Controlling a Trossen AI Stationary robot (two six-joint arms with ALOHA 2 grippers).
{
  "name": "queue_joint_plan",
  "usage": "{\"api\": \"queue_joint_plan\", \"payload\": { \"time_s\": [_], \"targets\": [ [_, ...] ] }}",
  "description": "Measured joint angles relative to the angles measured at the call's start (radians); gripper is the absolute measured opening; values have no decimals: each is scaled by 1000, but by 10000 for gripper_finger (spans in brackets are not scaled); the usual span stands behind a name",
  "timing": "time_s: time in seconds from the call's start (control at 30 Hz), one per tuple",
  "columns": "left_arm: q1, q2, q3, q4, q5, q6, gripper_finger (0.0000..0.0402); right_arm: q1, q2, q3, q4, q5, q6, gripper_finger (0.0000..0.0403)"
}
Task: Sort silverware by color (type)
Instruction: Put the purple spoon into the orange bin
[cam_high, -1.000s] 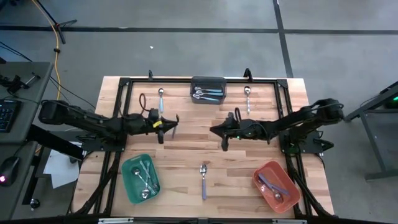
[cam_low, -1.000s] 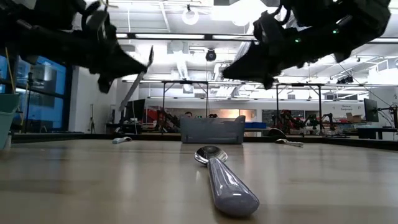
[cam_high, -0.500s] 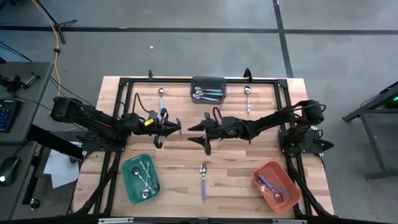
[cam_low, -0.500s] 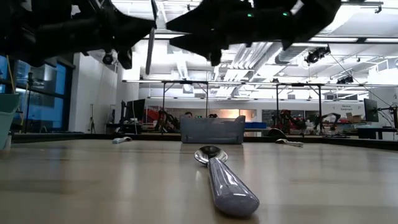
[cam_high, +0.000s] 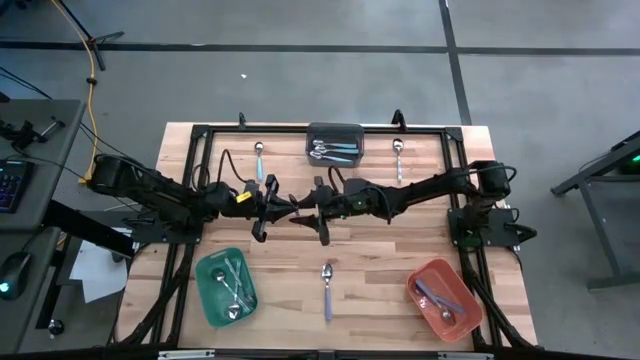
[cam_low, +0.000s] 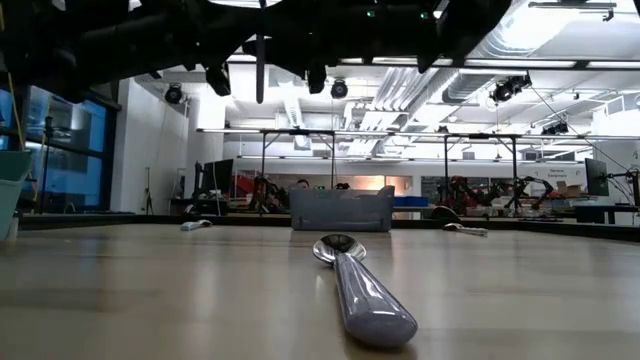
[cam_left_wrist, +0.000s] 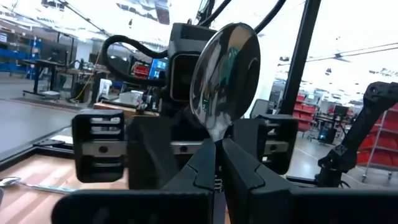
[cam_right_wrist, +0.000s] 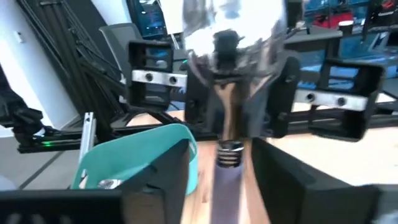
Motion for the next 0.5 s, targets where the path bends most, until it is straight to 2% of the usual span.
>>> {"api": "queue_joint_plan", "payload": {
  "time_s": [0.23,0.33,0.4,0.5],
  "targets": [
    [0,2,5,-1,-34,0,1,-1,0,0,-4,30,44,24],
    [0,2,4,-8,-42,0,4,0,-9,0,-31,52,39,26],
    [-1,2,5,-14,-42,-7,12,0,-31,0,-87,55,49,39],
    [0,1,5,-31,-43,-4,34,0,-83,0,-199,83,39,32]
  ]
}}
